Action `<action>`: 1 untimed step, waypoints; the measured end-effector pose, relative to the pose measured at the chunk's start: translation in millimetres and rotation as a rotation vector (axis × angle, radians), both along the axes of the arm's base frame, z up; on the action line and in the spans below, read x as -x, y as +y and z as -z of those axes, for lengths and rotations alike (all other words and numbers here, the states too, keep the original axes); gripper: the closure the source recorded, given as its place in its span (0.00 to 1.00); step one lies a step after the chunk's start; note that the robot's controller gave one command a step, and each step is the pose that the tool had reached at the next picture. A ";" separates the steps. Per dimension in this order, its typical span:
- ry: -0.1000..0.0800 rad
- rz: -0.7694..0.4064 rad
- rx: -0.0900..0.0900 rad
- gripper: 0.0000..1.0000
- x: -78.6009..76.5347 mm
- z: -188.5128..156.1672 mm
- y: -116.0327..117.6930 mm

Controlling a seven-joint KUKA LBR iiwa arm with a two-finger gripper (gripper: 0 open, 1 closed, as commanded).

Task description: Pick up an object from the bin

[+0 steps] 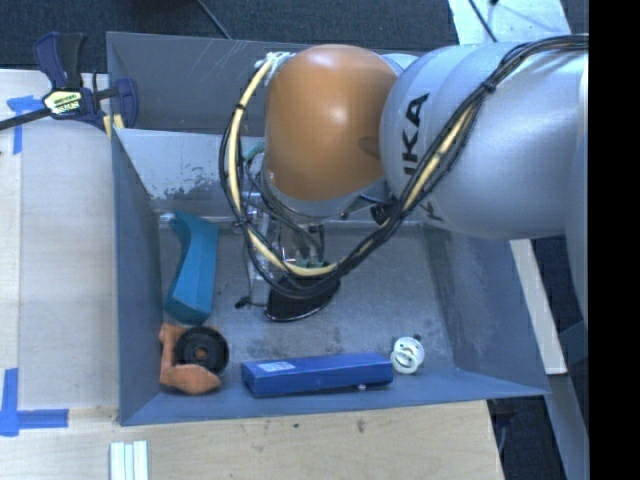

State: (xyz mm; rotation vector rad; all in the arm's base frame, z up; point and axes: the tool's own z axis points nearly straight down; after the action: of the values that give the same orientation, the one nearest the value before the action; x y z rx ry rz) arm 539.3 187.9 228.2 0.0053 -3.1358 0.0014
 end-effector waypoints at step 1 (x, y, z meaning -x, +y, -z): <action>-0.008 0.003 -0.002 0.00 -1.7 -4.9 -1.0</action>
Offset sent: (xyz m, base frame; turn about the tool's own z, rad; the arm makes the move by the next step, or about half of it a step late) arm -0.0040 -0.1249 -0.0416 -0.0031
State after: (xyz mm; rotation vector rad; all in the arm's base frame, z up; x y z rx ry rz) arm 541.0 187.0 233.1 0.0003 -3.1443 -0.0018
